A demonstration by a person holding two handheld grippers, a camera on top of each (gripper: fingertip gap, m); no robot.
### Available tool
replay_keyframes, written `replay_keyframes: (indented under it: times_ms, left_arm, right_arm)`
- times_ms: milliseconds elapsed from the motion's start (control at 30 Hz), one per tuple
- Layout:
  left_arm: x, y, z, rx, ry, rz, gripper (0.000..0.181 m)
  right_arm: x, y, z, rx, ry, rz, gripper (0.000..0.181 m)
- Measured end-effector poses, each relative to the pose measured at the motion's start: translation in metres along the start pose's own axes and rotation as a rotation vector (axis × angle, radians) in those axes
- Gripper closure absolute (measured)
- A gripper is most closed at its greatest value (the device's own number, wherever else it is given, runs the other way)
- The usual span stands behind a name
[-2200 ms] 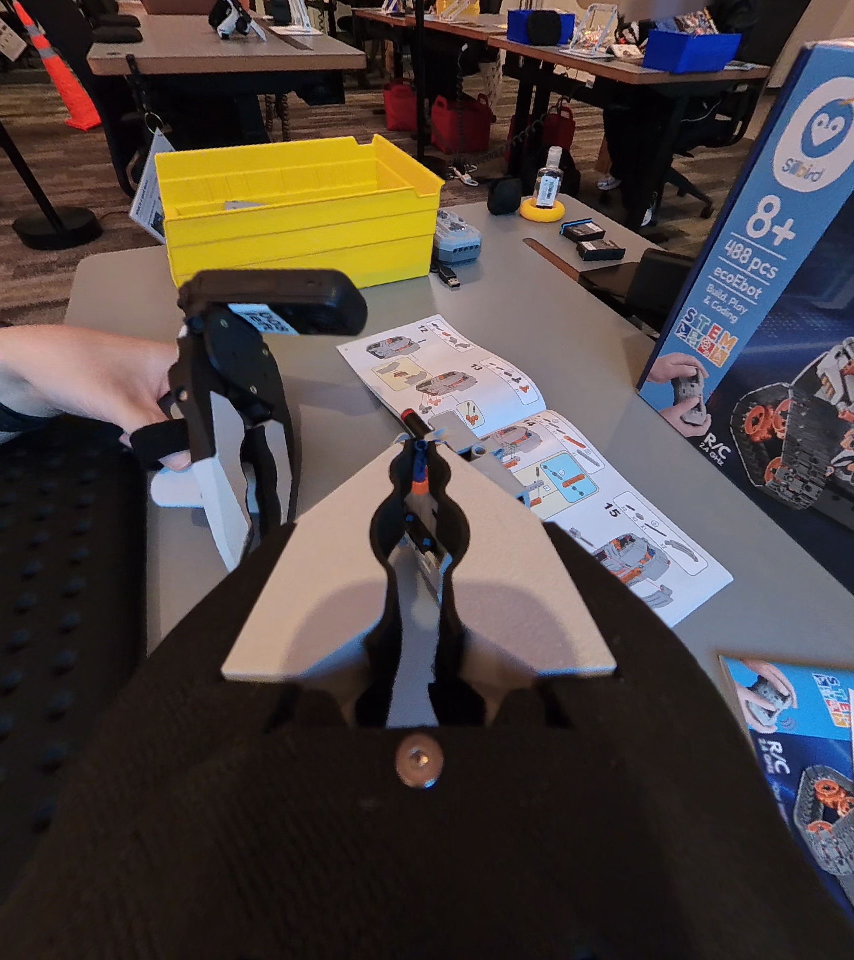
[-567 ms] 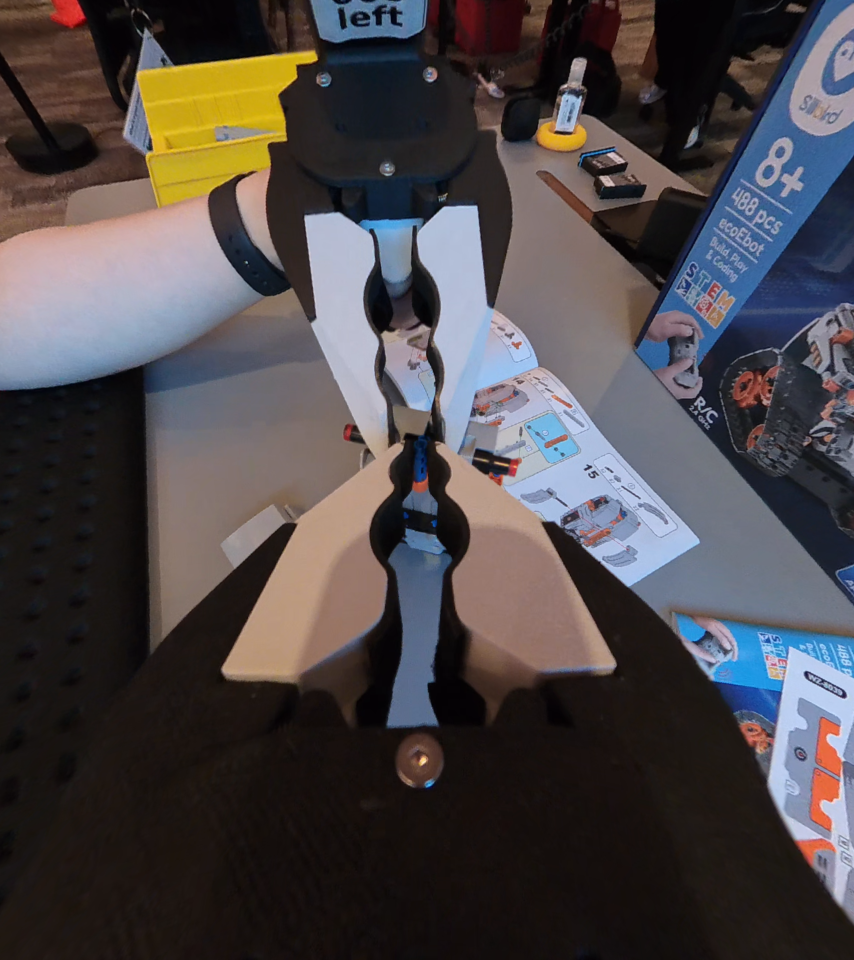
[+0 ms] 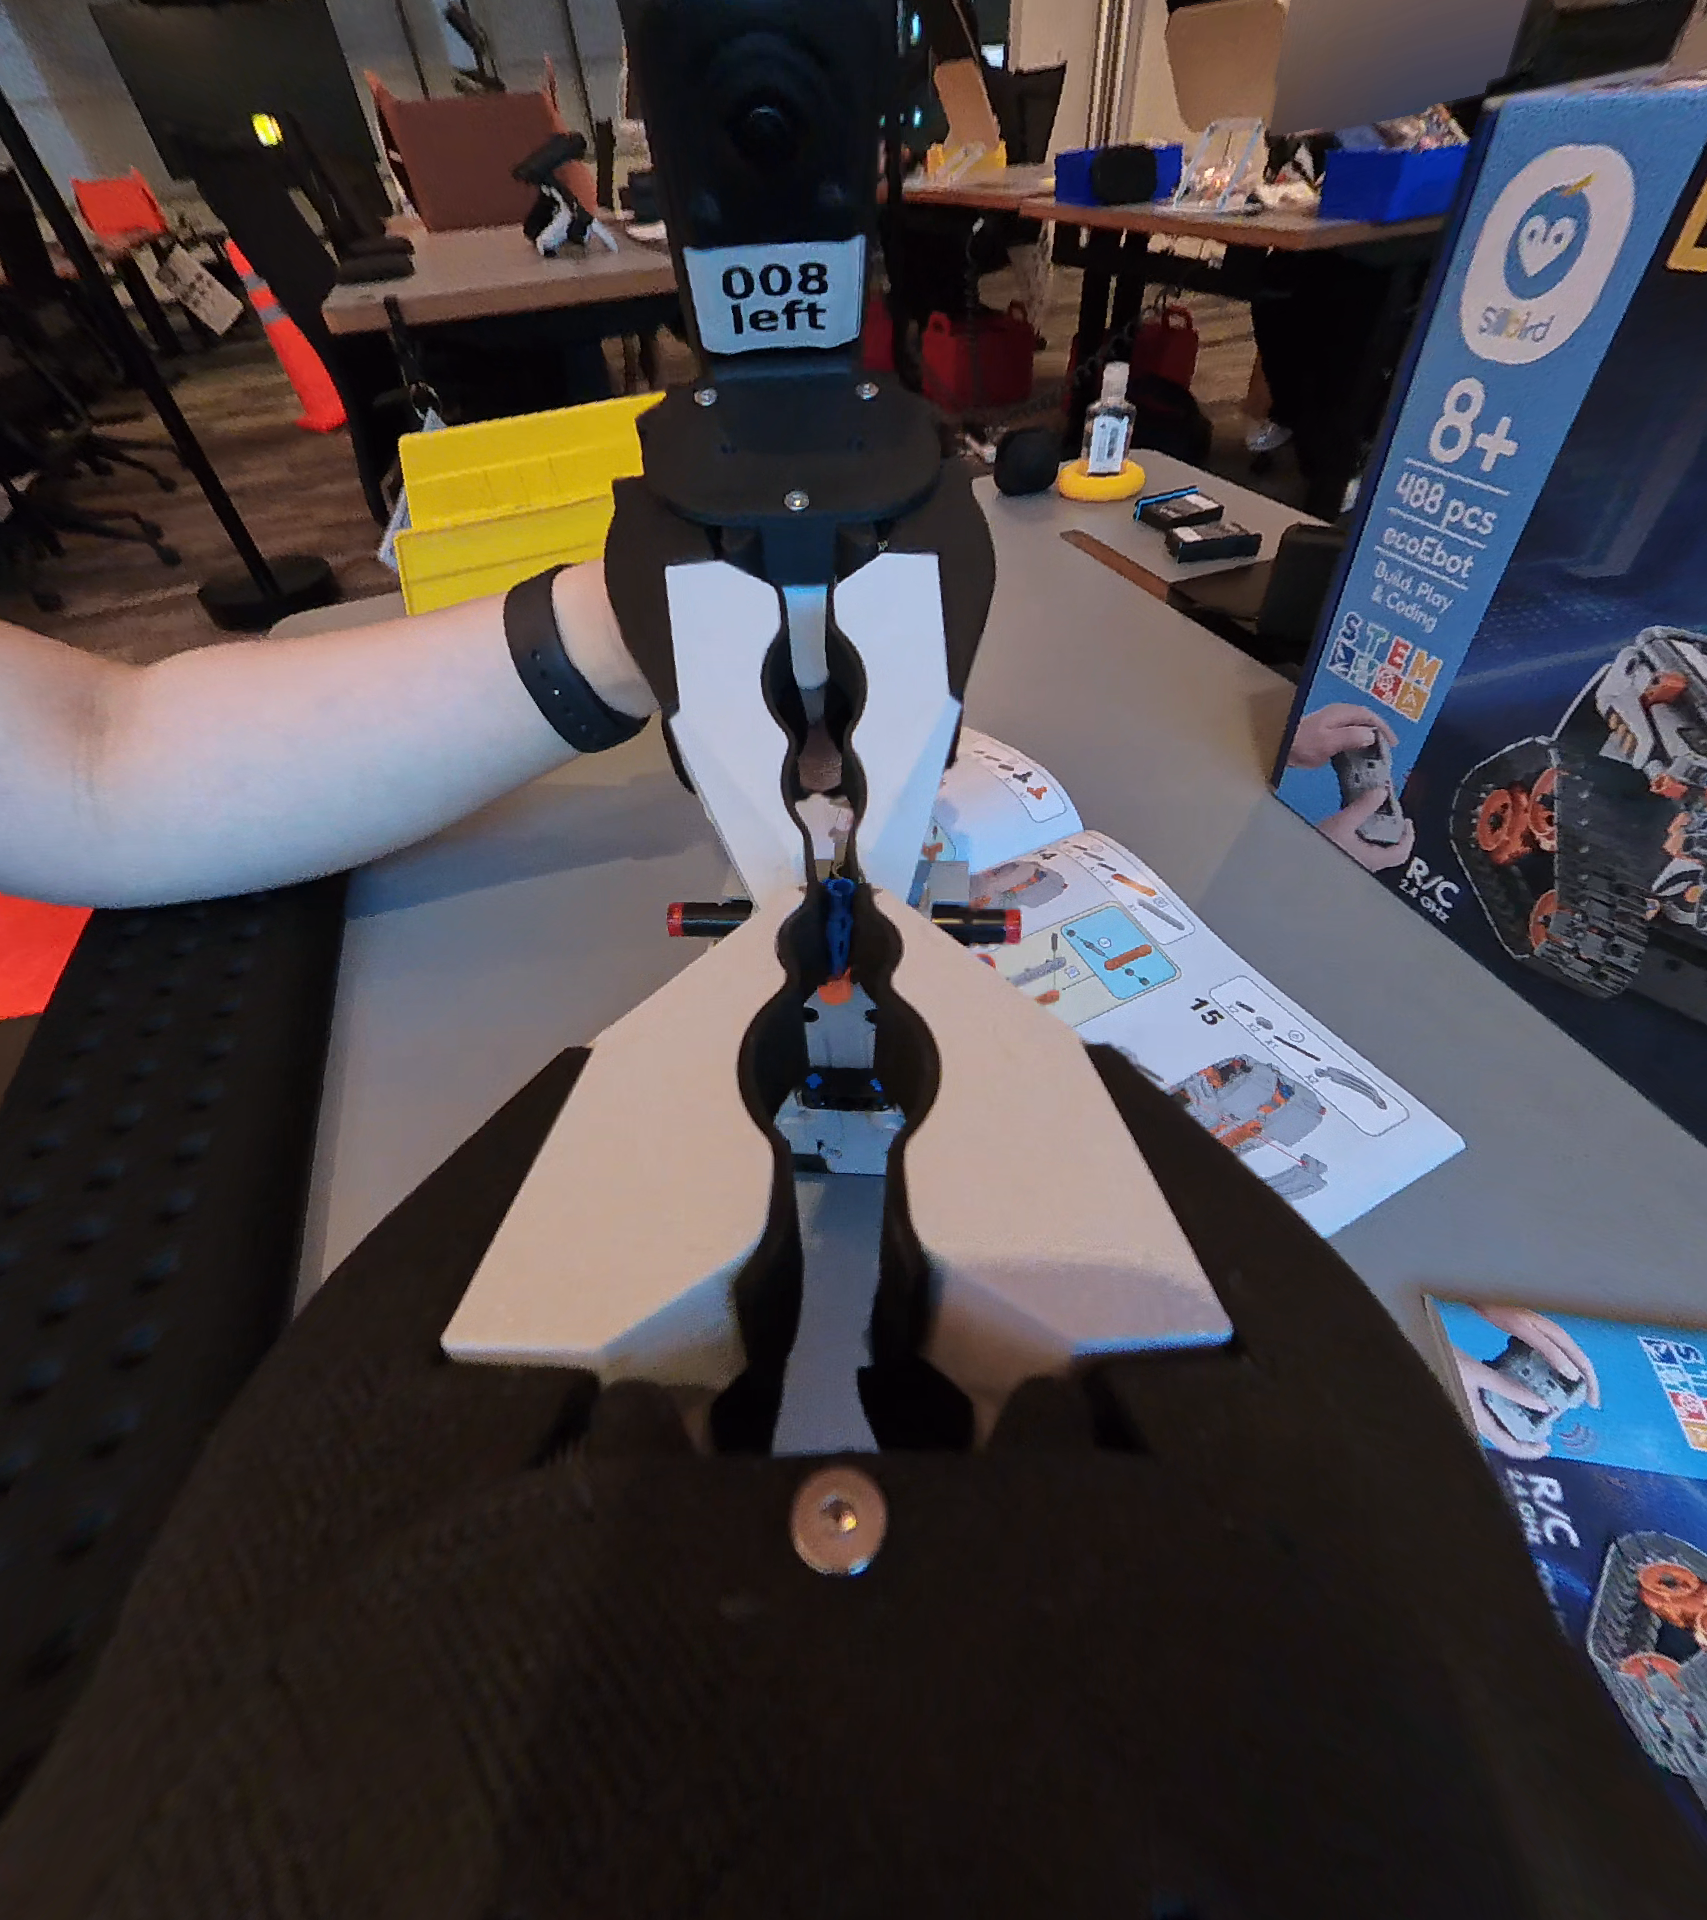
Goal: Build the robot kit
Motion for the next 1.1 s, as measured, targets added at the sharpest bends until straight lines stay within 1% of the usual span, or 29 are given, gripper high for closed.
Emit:
replay_keyframes:
  times_ms: [33,100,233,300,367,400,433,467,500,533,600,667,767,900,1033,1100]
  left_arm:
    - [-0.001,0.000,0.000,0.001,0.004,0.001,0.179]
    - [-0.002,-0.001,-0.001,0.005,0.014,-0.002,0.179]
    - [-0.004,-0.002,-0.001,0.003,0.016,0.002,0.179]
    - [-0.004,-0.002,-0.001,-0.002,0.010,0.007,0.179]
    - [-0.004,-0.003,-0.001,-0.008,0.006,0.008,0.179]
    - [-0.004,-0.003,-0.001,-0.008,0.006,0.008,0.179]
    - [-0.004,-0.003,-0.001,-0.007,0.004,0.010,0.178]
    - [-0.004,-0.003,-0.001,-0.006,0.000,0.012,0.179]
    - [-0.004,-0.003,-0.001,-0.006,-0.004,0.014,0.179]
    - [-0.004,-0.003,-0.001,-0.007,-0.008,0.016,0.179]
    - [-0.004,-0.004,-0.001,-0.009,-0.009,0.018,0.179]
    - [-0.005,-0.004,-0.001,-0.007,-0.012,0.022,0.179]
    - [-0.004,-0.004,-0.001,-0.010,-0.017,0.024,0.179]
    - [-0.004,-0.004,0.000,-0.005,-0.016,0.028,0.179]
    - [-0.005,-0.004,0.000,-0.005,-0.021,0.038,0.179]
    - [-0.005,-0.004,0.000,-0.006,-0.022,0.038,0.179]
  right_arm:
    - [0.000,-0.001,0.001,0.005,-0.007,0.012,0.176]
    - [-0.002,-0.002,0.004,0.014,-0.039,0.024,0.159]
    - [-0.011,-0.002,-0.001,0.018,-0.062,0.088,0.158]
    - [-0.016,-0.003,-0.003,-0.058,-0.150,0.072,0.157]
    - [-0.019,-0.006,-0.003,-0.215,-0.327,0.034,0.149]
    - [-0.020,-0.007,-0.003,-0.329,-0.442,0.011,0.145]
    - [-0.020,-0.007,-0.005,-0.463,-0.564,-0.014,0.135]
    - [-0.020,-0.007,-0.007,-0.600,-0.674,-0.050,0.133]
    - [-0.016,-0.010,-0.010,-0.718,-0.740,-0.095,0.133]
    - [-0.012,-0.012,-0.013,-0.798,-0.768,-0.132,0.133]
    - [-0.006,-0.011,-0.015,-0.890,-0.812,-0.149,0.133]
    - [0.001,-0.007,-0.018,-0.955,-0.795,-0.164,0.127]
    - [0.005,-0.004,-0.014,-1.042,-0.839,-0.189,0.127]
    - [0.014,-0.011,-0.016,-1.035,-0.770,-0.216,0.137]
    - [0.016,-0.011,-0.016,-1.051,-0.781,-0.213,0.145]
    - [0.018,-0.010,-0.016,-1.059,-0.784,-0.212,0.145]
Point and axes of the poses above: each gripper's, where its closed fingertips meet, x out along the fingers, y out of its top, z = x × y across the jaws, the point moved 3 cm from there along -x, back along the fingers, and after that the axes turned 14 degrees about -z, right-handed, at the moved point
